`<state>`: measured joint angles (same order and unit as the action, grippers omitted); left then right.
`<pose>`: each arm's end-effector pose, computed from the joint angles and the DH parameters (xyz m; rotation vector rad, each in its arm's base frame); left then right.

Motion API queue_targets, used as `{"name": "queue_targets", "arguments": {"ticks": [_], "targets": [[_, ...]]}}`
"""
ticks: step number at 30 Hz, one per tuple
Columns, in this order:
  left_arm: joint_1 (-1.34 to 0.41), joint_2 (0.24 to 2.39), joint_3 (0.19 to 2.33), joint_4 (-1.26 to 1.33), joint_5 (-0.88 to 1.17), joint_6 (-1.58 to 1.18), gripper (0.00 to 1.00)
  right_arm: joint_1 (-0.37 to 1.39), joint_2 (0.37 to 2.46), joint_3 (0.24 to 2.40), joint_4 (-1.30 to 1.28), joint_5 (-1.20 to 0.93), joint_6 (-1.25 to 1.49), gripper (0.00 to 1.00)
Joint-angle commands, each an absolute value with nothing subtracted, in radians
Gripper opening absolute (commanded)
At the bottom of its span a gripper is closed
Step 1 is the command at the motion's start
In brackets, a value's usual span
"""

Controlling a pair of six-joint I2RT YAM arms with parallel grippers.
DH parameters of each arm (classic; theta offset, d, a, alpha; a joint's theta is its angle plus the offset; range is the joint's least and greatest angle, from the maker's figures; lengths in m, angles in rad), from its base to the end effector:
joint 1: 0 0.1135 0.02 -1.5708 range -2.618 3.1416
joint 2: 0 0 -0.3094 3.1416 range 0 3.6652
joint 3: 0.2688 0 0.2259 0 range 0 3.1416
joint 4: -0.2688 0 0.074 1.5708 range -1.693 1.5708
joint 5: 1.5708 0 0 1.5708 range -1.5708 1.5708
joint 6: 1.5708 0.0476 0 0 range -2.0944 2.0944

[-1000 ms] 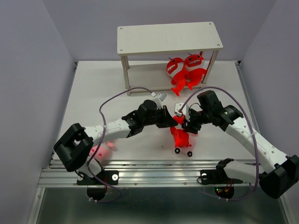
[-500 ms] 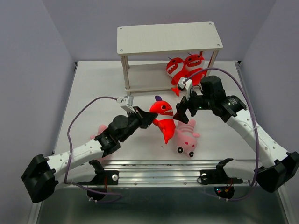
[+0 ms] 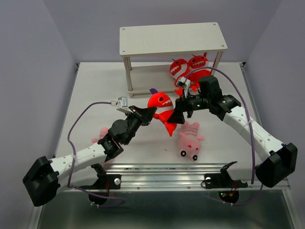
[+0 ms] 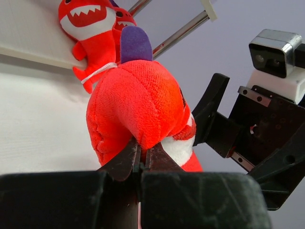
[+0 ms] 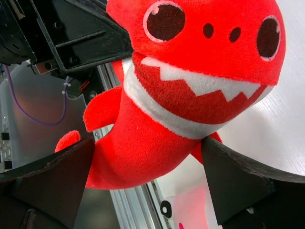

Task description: Place and organize the stuffed toys onto the shelf

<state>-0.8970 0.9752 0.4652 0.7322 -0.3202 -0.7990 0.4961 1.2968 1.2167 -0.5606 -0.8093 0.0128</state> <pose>0.1253 -0.1329 0.3419 -0.2197 1.4504 -1.1956 0.1980 0.1464 0.3899 -0.9719 1.9951 1.1734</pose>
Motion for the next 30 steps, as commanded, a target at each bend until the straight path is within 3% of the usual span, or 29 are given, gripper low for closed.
{"name": "queue_targets", "arguments": {"ticks": [1,4,5,8,9,11,14,15,16,17,19,21,23,30], "targets": [[-0.902,0.999,0.506,0.862,-0.347,-0.802,0.00,0.494,1.290,1.197,-0.454,-0.844,0.094,0.95],[-0.902,1.014,0.514,0.879,-0.336,-0.813,0.00,0.494,1.299,1.190,-0.440,-0.847,0.100,0.78],[-0.902,1.019,0.515,0.887,-0.333,-0.815,0.00,0.494,1.304,1.189,-0.436,-0.854,0.100,0.64],[-0.902,1.017,0.518,0.890,-0.333,-0.811,0.00,0.494,1.308,1.195,-0.437,-0.856,0.097,0.35],[-0.902,1.011,0.515,0.894,-0.336,-0.808,0.00,0.494,1.308,1.198,-0.437,-0.856,0.091,0.18],[-0.902,1.005,0.509,0.893,-0.341,-0.804,0.00,0.494,1.312,1.206,-0.440,-0.851,0.086,0.01],[-0.902,0.974,0.503,0.865,-0.338,-0.792,0.02,0.494,1.316,1.218,-0.451,-0.833,0.063,0.01],[-0.902,0.963,0.503,0.847,-0.336,-0.784,0.12,0.494,1.316,1.223,-0.454,-0.821,0.054,0.01],[-0.902,0.951,0.503,0.829,-0.328,-0.772,0.44,0.494,1.318,1.227,-0.459,-0.783,0.043,0.01],[-0.902,0.918,0.508,0.768,-0.324,-0.738,0.56,0.494,1.315,1.242,-0.469,-0.757,0.017,0.01],[-0.902,0.872,0.523,0.674,-0.331,-0.698,0.74,0.494,1.309,1.252,-0.471,-0.642,-0.027,0.01],[-0.900,0.787,0.557,0.511,-0.356,-0.618,0.78,0.494,1.298,1.249,-0.437,-0.490,-0.067,0.01],[-0.900,0.734,0.618,0.360,-0.430,-0.591,0.97,0.494,1.296,1.224,-0.361,-0.370,-0.080,0.01],[-0.900,0.470,0.700,-0.138,-0.545,-0.551,0.97,0.514,1.452,1.256,-0.192,-0.095,-0.150,0.01]]}}
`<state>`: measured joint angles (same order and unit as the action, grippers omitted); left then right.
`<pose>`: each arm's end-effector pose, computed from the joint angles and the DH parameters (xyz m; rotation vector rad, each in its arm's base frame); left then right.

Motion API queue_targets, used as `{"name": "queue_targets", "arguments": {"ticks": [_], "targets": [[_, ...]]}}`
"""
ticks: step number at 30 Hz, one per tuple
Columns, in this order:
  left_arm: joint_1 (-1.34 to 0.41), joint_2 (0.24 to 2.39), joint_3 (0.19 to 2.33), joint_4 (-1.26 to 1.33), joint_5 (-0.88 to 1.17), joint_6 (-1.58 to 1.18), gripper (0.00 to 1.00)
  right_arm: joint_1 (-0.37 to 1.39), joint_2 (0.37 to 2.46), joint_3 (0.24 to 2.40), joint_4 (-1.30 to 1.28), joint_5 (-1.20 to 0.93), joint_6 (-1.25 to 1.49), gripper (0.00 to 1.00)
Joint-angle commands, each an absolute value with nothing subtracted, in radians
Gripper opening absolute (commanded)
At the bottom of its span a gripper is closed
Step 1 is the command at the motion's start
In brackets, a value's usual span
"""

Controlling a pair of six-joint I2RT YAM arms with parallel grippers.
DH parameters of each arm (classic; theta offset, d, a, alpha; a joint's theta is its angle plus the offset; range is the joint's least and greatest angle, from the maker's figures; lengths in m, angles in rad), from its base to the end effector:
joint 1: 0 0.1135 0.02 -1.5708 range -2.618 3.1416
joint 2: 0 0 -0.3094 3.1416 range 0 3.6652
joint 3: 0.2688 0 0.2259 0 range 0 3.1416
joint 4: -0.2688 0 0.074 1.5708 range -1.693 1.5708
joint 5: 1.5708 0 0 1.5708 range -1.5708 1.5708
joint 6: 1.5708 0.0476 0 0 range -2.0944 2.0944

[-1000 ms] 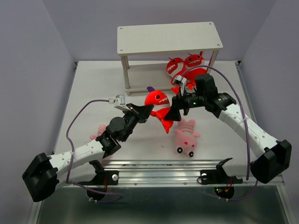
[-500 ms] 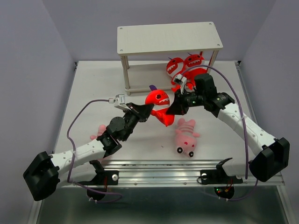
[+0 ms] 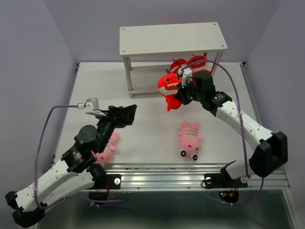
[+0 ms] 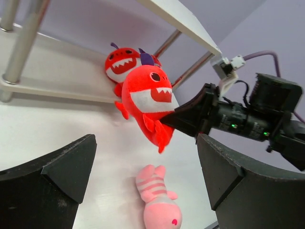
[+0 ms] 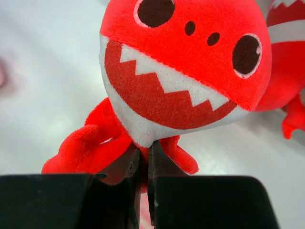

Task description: Place and organize the stuffed toys onto the shelf

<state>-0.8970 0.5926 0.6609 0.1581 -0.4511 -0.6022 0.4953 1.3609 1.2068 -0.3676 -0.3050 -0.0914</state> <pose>0.0726 -0.0577 0.3872 -0.1905 1.4205 -0.9477 0.2426 0.1473 0.3825 -0.7887 1.9630 0.5618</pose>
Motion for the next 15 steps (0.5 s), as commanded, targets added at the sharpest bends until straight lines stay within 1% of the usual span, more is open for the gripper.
{"name": "queue_targets", "arguments": {"ticks": [1,2,9,15], "targets": [[-0.900,0.441,0.696,-0.162,-0.546,-0.563,0.97,0.514,1.472,1.261,-0.167,-0.075,-0.152,0.01],[-0.900,0.381,0.683,-0.194,-0.545,-0.590,0.97,0.525,1.509,1.262,-0.122,-0.042,-0.159,0.01],[-0.900,0.164,0.592,-0.250,-0.528,-0.678,0.97,0.569,1.658,1.296,0.066,0.139,-0.219,0.01],[-0.900,0.097,0.577,-0.301,-0.537,-0.709,0.97,0.601,1.741,1.354,0.135,0.206,-0.261,0.01]]}}
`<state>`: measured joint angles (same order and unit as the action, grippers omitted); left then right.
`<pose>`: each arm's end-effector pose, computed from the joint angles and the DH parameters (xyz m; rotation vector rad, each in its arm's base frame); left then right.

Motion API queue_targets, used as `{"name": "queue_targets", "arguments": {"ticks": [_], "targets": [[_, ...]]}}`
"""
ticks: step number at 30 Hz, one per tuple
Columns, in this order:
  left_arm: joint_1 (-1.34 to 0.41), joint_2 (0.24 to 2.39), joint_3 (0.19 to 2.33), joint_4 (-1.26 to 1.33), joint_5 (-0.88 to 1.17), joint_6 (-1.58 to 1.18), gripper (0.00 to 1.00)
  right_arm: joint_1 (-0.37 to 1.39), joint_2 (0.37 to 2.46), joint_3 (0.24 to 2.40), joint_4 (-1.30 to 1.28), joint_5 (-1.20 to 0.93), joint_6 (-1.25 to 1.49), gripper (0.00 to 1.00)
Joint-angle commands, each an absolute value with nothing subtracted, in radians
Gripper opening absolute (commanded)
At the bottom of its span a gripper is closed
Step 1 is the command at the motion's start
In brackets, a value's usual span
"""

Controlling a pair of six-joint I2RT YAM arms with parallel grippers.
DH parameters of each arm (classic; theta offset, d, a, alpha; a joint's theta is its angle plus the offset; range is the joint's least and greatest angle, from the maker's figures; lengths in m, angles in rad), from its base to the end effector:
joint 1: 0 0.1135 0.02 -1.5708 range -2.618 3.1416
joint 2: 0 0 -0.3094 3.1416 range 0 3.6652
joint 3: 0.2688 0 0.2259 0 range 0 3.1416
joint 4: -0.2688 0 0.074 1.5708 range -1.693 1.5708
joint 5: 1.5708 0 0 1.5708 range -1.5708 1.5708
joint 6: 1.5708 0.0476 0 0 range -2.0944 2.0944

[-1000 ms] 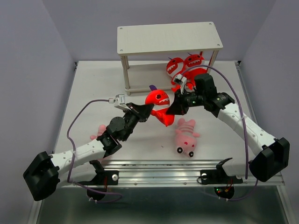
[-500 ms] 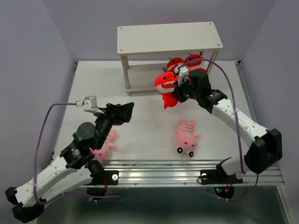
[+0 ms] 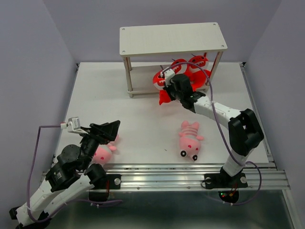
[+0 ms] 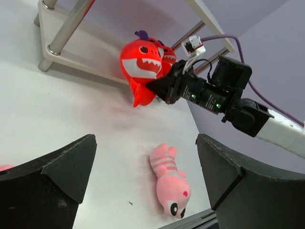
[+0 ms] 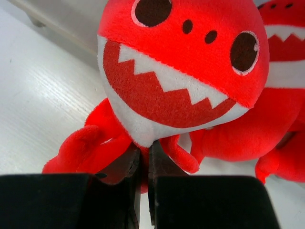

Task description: Place and organize the stuffed toys onto the shelf

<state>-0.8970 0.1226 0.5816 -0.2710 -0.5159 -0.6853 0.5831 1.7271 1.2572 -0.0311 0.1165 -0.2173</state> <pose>0.0152 0.0186 0.3232 -0.2972 1.4461 -0.9477 0.3335 0.2134 0.3158 -0.7401 1.9329 0.1043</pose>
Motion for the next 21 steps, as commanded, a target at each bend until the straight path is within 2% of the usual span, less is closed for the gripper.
{"name": "queue_targets", "arguments": {"ticks": [1,9,17,21], "targets": [[-0.900,0.095,0.580,-0.305,-0.537,-0.709,0.97,0.601,1.749,1.364,0.137,0.207,-0.261,0.01],[-0.900,0.068,0.586,-0.325,-0.543,-0.712,0.97,0.611,1.876,1.476,0.178,0.284,-0.267,0.01],[-0.900,0.029,0.568,-0.345,-0.528,-0.753,0.97,0.611,1.997,1.563,0.225,0.334,-0.295,0.11],[-0.900,0.015,0.561,-0.342,-0.522,-0.758,0.97,0.611,2.013,1.566,0.224,0.331,-0.298,0.20]]}}
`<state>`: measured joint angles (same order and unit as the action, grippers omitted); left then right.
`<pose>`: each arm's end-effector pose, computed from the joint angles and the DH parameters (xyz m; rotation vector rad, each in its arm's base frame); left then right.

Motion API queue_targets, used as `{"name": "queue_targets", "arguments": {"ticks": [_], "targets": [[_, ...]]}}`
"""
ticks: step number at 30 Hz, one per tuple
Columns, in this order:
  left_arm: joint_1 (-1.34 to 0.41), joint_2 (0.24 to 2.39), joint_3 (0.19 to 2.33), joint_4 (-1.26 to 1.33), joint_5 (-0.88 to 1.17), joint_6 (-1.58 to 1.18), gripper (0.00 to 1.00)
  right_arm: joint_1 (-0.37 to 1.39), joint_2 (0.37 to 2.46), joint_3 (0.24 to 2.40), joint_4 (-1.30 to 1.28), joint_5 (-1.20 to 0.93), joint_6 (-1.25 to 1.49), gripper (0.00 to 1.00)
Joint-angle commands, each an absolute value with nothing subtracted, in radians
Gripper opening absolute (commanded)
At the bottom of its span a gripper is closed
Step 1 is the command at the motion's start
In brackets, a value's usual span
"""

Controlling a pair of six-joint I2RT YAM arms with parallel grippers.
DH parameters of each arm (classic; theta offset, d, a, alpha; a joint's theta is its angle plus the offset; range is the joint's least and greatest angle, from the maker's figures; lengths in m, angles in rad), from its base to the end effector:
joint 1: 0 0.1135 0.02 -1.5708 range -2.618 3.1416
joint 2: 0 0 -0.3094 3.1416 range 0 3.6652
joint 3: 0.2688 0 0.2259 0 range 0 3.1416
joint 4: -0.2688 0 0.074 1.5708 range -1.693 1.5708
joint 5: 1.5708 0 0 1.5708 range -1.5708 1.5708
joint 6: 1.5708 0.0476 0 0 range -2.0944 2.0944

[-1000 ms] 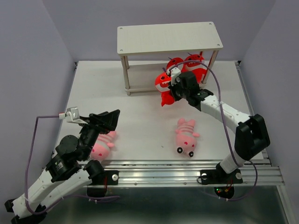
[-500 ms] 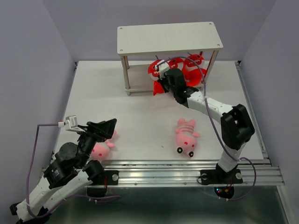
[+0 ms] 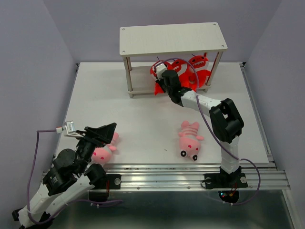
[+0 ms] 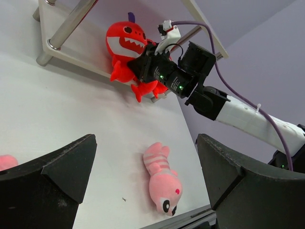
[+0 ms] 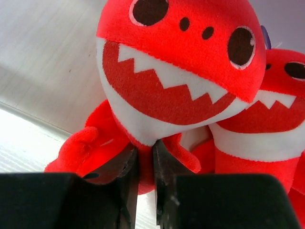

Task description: Place and organize the stuffed toys onto the shelf

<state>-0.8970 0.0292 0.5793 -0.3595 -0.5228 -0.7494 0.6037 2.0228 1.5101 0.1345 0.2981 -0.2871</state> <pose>0.0050 0.0319 0.3094 -0.3517 1.4399 -0.9961 0.4075 0.2641 0.2932 -0.6514 1.8192 -0.0794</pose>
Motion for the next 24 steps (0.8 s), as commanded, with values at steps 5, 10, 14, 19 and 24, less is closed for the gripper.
{"name": "queue_targets", "arguments": {"ticks": [5,10,14,19,24], "targets": [[-0.900,0.020,0.561,-0.342,-0.517,-0.756,0.97,0.611,2.019,1.554,0.226,0.341,-0.301,0.39],[-0.900,0.014,0.563,-0.347,-0.517,-0.759,0.97,0.611,2.010,1.549,0.229,0.342,-0.288,0.51],[-0.900,0.005,0.563,-0.347,-0.517,-0.761,0.97,0.611,1.997,1.552,0.218,0.339,-0.281,0.56],[-0.900,0.005,0.561,-0.347,-0.512,-0.764,0.97,0.611,1.968,1.549,0.196,0.316,-0.253,0.63],[-0.900,0.005,0.561,-0.345,-0.508,-0.762,0.97,0.611,1.925,1.540,0.180,0.299,-0.232,0.69]]}}
